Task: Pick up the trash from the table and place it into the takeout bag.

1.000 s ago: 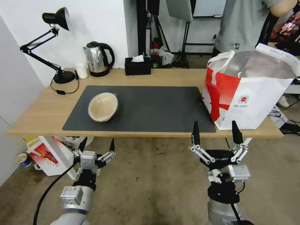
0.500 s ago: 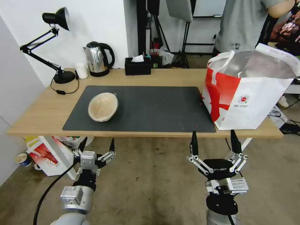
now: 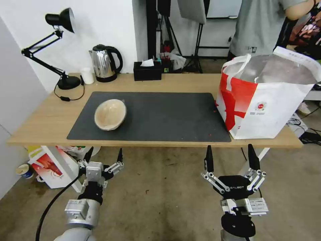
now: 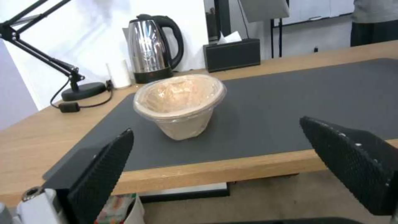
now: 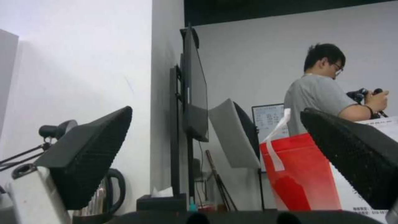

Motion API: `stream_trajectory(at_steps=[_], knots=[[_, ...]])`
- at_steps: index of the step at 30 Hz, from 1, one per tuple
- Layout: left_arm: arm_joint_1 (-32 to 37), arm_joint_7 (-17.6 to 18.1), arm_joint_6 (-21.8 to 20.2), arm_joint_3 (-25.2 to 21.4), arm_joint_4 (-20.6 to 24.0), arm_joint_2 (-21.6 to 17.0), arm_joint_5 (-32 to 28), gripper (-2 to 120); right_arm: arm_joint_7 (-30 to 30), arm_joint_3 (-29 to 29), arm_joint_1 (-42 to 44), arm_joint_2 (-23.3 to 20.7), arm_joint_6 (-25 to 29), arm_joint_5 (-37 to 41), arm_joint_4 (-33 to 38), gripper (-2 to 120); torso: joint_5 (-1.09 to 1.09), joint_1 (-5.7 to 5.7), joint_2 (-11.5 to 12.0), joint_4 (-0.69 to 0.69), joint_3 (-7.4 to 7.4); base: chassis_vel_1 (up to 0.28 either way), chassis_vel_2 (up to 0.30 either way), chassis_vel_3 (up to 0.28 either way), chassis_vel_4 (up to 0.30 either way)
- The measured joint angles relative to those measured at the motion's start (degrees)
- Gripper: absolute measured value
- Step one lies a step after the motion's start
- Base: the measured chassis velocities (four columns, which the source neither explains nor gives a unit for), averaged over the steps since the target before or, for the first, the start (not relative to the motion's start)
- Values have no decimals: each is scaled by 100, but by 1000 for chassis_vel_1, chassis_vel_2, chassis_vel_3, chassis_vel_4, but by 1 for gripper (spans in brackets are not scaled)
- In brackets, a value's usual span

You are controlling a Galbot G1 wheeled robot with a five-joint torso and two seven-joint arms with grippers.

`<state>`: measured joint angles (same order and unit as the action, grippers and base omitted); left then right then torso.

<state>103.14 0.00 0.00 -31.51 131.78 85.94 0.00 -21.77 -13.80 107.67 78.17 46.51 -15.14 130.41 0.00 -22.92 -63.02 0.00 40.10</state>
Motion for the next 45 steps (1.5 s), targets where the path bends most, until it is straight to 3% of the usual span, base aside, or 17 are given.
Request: stream_trajectory(at_steps=[45], knots=[[0,0,0,0,0,0,0,100,-1,-66,-33,59,68,19,-71,100,0,0,0,0,0,0,0,0,0]])
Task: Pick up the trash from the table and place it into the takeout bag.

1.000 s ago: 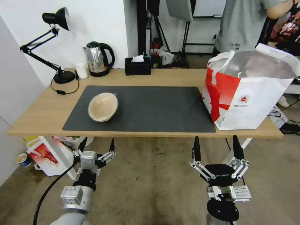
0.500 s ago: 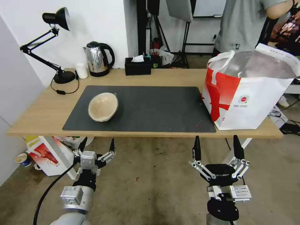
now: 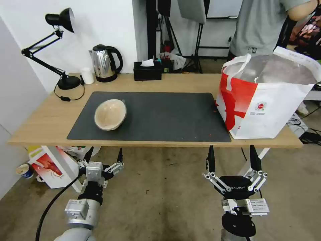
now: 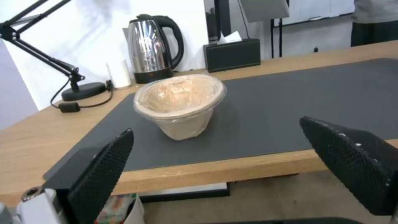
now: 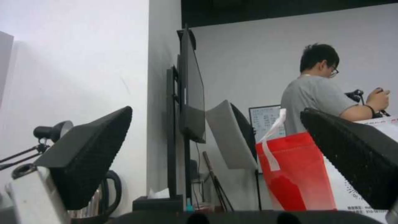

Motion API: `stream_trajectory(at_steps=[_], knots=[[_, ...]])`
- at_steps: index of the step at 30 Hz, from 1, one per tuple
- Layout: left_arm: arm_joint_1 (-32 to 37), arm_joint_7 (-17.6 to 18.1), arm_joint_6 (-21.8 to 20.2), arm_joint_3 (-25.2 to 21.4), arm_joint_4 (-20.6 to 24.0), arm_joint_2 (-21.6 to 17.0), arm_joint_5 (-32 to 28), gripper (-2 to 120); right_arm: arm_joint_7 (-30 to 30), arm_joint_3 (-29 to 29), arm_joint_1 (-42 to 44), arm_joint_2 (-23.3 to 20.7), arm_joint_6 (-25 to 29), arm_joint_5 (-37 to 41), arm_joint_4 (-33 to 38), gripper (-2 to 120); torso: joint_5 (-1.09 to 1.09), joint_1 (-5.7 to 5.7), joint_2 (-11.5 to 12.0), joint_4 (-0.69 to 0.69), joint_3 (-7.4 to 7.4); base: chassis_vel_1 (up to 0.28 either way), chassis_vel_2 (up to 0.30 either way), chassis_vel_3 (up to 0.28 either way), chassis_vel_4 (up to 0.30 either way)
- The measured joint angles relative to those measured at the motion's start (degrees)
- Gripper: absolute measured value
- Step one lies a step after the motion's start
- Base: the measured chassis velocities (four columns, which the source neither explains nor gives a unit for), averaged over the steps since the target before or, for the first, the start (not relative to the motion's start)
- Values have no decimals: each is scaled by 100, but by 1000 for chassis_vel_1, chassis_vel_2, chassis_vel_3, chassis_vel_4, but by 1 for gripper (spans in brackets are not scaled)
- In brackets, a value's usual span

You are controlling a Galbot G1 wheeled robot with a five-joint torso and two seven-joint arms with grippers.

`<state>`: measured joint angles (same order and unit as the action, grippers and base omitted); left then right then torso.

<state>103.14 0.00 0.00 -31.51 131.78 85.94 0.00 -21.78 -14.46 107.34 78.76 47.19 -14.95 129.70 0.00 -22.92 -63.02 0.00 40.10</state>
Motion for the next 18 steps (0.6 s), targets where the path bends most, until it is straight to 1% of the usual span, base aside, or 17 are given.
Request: stream_trajectory(at_steps=[8,11,12,16,17,18], knots=[[-33,-34,55,-44,-27,-15,-35,100,-1,0,0,0,-3,0,1,100,0,0,0,1,0,0,0,0,0],[-289,-295,484,-407,-256,-155,-294,100,-1,0,0,0,-5,0,2,100,1,0,0,0,0,0,0,0,0],[-289,-295,484,-407,-256,-155,-294,100,-1,0,0,0,-5,0,2,100,1,0,0,0,0,0,0,0,0],[-753,-793,1292,-1066,-674,-417,-776,100,-1,0,0,0,-6,-1,3,100,1,0,0,0,0,0,0,0,0],[-753,-793,1292,-1066,-674,-417,-776,100,-1,0,0,0,-6,-1,3,100,1,0,0,0,0,0,0,0,0],[-829,-869,1423,-1175,-742,-459,-854,100,-1,0,0,0,-6,-1,3,100,1,0,0,0,0,0,0,0,0]])
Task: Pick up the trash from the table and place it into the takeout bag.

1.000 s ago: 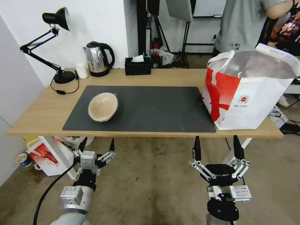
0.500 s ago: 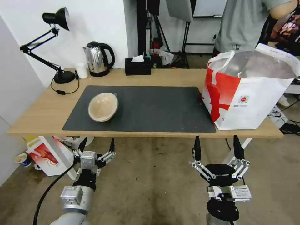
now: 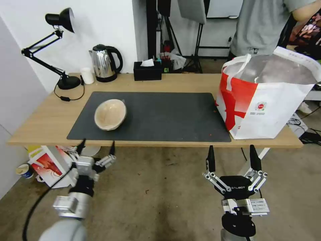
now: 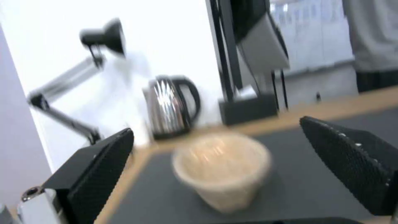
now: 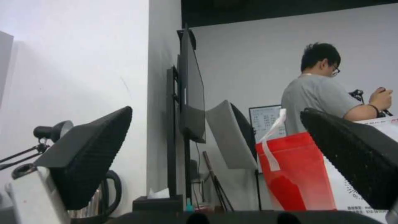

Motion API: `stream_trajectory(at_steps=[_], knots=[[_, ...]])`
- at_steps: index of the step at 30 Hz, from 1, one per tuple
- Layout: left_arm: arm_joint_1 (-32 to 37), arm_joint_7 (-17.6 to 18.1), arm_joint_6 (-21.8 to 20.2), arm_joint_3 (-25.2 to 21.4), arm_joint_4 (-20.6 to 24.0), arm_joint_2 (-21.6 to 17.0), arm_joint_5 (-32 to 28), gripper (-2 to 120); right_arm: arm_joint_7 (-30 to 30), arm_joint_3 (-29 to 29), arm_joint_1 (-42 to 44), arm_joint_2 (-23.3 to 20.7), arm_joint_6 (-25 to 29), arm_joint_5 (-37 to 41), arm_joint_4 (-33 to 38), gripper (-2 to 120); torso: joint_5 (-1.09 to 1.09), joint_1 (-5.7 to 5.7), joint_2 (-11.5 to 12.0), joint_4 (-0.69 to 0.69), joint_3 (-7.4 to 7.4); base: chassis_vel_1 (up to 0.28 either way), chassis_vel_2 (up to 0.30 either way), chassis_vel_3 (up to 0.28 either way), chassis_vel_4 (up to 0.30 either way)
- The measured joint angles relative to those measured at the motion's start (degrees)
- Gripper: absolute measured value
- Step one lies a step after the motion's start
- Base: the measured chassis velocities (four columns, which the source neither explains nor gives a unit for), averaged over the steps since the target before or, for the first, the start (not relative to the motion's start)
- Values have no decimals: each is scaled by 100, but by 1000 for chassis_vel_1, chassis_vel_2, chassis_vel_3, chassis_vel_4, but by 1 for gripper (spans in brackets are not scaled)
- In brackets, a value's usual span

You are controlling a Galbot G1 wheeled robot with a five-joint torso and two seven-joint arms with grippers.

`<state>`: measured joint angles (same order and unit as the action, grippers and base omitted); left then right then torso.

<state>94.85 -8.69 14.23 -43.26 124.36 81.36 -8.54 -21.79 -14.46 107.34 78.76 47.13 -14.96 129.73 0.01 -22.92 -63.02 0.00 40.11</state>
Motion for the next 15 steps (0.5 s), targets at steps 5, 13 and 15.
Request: stream_trajectory(at_steps=[5,13,15], knots=[[-371,-382,620,-517,-305,-198,-374,100,0,2,0,2,0,0,0,100,-3,0,0,0,0,0,0,0,0],[-898,-1364,1856,-1652,-679,-583,-1427,100,1,1,0,-1,0,0,0,100,-2,0,0,0,0,0,0,0,0],[-921,-1494,1966,-1786,-716,-712,-1547,100,1,-2,0,-1,0,1,1,100,-1,0,0,1,0,0,0,0,0]])
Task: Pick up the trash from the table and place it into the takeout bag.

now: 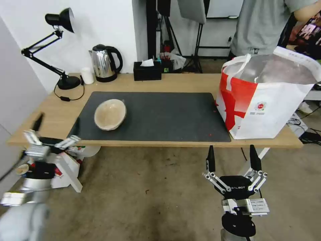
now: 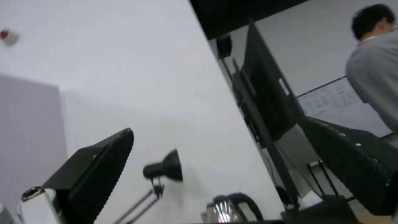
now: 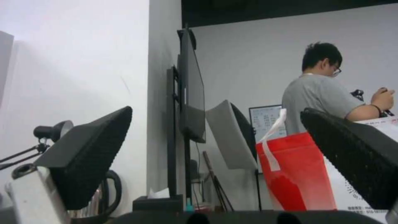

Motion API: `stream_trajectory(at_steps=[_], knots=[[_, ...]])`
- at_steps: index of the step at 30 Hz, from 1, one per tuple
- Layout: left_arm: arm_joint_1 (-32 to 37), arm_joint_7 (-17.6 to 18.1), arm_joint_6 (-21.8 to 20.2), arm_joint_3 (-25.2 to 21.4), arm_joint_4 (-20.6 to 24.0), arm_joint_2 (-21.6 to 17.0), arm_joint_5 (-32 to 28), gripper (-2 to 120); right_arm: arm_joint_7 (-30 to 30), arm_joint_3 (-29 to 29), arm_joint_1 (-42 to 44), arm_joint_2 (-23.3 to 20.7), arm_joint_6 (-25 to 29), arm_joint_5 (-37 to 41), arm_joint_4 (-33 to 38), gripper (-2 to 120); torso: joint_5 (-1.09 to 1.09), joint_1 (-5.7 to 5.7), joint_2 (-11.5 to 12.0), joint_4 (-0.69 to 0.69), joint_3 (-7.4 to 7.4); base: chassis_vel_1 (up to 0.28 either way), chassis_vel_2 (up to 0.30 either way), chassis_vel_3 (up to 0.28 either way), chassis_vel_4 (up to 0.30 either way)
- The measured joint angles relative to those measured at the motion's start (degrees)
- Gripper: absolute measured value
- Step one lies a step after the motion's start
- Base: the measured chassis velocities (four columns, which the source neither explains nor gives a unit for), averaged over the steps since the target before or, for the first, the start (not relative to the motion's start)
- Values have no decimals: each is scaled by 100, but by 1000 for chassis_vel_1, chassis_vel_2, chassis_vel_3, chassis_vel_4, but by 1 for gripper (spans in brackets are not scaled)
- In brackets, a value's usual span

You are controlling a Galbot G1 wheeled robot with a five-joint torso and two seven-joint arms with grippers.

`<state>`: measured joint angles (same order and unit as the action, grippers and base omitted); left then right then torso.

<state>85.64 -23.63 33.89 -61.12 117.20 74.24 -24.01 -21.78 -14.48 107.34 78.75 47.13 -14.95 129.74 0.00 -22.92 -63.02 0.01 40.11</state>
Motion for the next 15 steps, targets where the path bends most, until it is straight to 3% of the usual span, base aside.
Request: stream_trajectory(at_steps=[7,15], knots=[[-6,-311,-47,24,-120,-483,-60,100,0,2,0,1,0,0,0,100,1,0,0,-1,0,0,0,0,0],[-67,-442,-221,137,-196,-693,-56,100,0,2,0,0,0,0,0,100,0,0,0,-1,0,0,0,0,0]])
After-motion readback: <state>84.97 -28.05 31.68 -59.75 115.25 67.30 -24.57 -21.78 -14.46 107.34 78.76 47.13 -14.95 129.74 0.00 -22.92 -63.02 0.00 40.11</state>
